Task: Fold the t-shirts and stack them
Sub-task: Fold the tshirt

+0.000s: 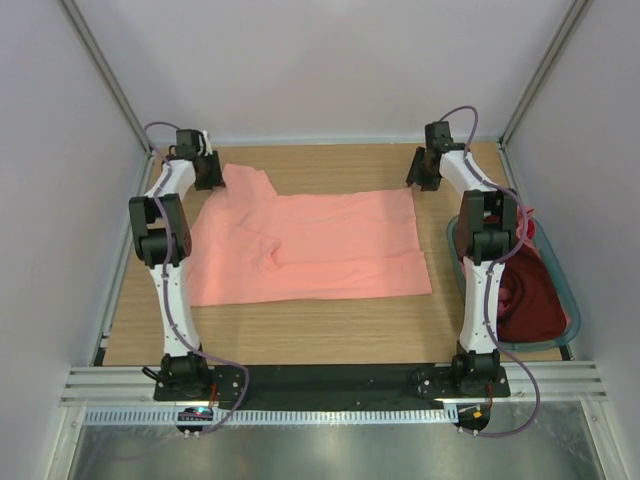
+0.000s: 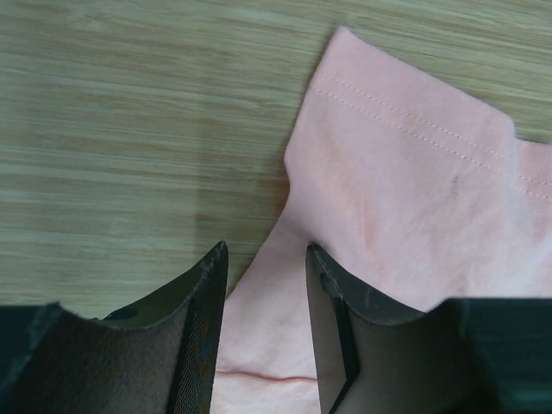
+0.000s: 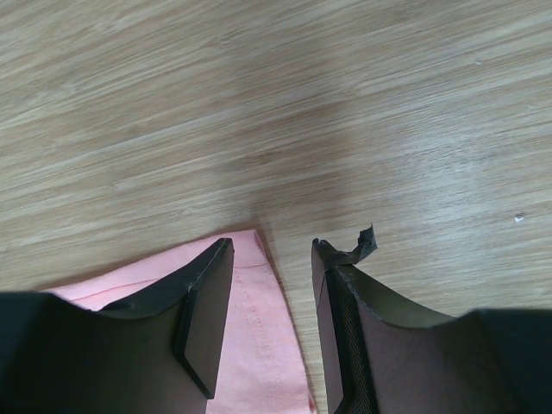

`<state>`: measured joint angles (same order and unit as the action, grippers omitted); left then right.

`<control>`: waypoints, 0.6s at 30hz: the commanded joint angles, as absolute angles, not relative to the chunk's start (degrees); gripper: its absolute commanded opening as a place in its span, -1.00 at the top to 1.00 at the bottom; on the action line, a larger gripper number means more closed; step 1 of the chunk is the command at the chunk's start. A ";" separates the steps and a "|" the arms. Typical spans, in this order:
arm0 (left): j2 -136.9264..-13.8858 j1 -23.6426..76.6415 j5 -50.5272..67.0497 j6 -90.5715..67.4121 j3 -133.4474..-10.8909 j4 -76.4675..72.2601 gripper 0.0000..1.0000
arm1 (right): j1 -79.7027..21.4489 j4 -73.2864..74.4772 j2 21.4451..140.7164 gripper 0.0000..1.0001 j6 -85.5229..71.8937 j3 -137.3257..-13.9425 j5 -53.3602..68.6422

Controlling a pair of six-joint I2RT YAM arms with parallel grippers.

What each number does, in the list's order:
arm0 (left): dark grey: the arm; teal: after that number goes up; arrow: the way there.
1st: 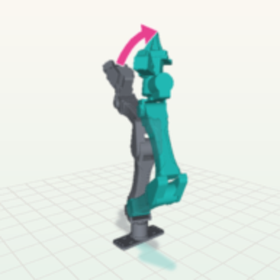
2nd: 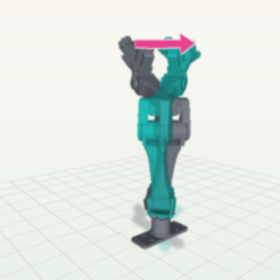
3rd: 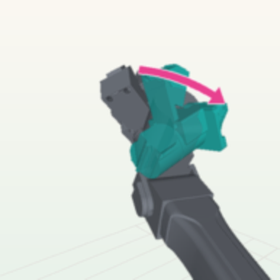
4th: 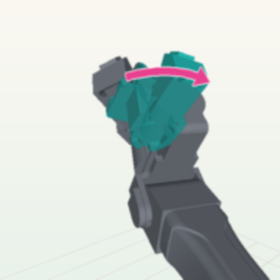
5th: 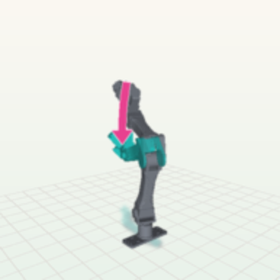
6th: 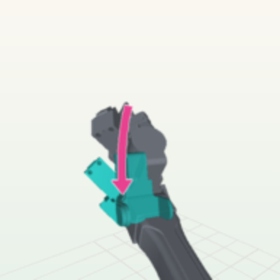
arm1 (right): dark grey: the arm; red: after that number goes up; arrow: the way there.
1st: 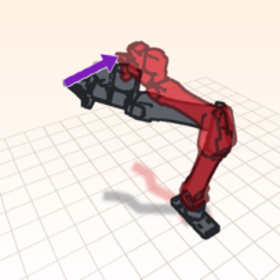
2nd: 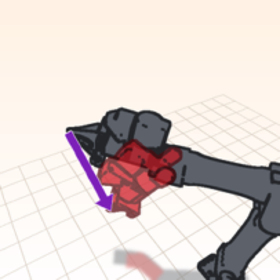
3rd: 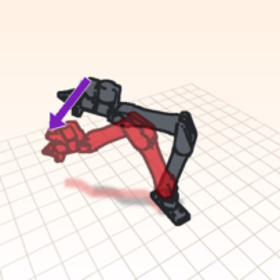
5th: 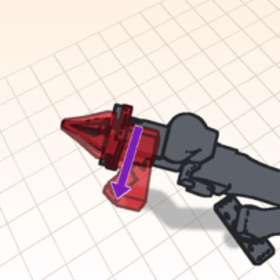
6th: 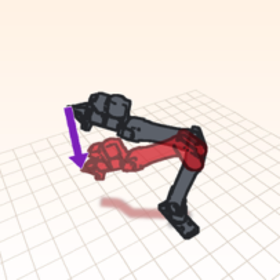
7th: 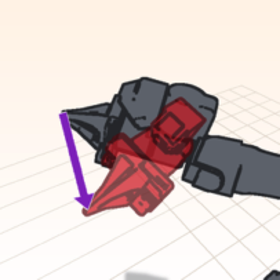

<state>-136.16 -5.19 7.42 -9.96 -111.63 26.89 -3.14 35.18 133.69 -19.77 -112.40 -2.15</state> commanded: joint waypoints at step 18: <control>-145.64 -3.34 1.84 -9.05 -120.85 39.46 0.84 | -1.32 33.31 135.70 0.03 -19.42 -114.17 1.58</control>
<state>-141.71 -3.51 2.02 -9.50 -121.71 33.54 -1.65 34.28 135.22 -19.62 -112.40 -0.32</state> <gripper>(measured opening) 0.097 0.482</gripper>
